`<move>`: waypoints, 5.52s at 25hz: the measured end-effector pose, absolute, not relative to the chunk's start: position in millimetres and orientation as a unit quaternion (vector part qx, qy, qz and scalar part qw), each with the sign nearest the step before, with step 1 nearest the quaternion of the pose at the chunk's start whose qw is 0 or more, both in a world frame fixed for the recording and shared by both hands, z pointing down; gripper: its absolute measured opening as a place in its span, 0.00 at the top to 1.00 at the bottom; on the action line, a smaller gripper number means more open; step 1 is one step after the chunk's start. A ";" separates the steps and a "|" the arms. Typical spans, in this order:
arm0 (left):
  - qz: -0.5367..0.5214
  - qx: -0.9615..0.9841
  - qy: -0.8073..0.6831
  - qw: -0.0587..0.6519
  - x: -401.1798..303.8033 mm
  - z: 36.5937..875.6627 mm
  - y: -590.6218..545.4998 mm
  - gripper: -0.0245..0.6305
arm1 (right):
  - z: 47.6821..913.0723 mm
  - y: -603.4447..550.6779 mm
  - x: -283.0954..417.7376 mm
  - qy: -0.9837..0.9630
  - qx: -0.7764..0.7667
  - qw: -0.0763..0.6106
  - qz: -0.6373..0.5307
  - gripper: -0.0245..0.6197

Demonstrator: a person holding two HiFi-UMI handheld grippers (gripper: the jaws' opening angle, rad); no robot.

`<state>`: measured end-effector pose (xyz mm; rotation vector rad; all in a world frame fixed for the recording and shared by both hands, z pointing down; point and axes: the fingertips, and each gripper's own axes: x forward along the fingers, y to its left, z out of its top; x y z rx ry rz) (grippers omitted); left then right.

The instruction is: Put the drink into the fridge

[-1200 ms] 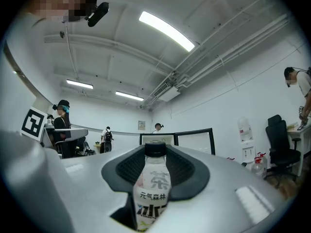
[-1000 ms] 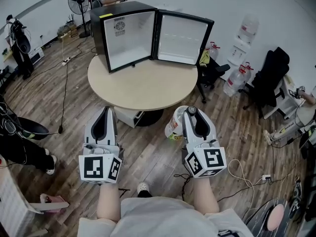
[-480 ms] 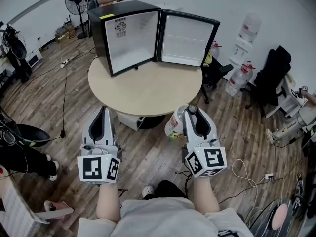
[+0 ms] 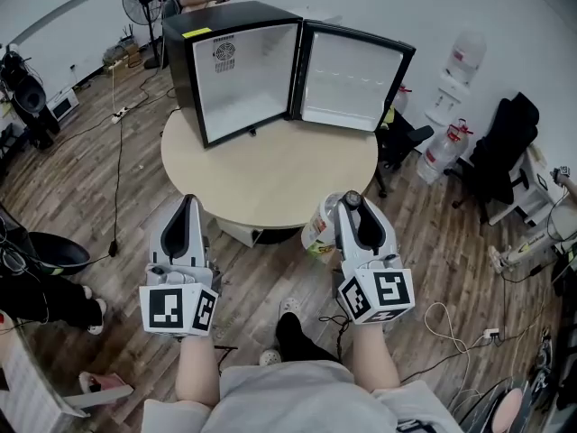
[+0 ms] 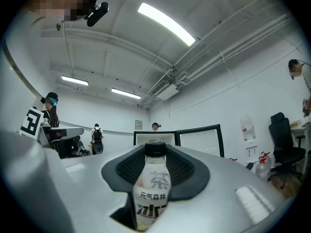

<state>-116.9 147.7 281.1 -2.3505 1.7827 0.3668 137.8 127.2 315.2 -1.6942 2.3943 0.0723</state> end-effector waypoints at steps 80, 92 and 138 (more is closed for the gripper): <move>0.077 -0.847 0.524 0.041 -135.8 313.6 -320.4 0.95 | 346.5 -372.3 30.5 0.833 -0.548 0.073 -0.030 0.74; 0.065 -0.865 0.497 0.014 -144.7 342.4 -337.1 0.95 | 378.0 -455.5 -9.1 0.834 -0.546 0.050 -0.056 0.74; 0.044 -0.858 0.511 -0.018 -170.9 372.4 -351.7 0.95 | 435.5 -573.3 -54.3 0.828 -0.557 -0.023 -0.064 0.73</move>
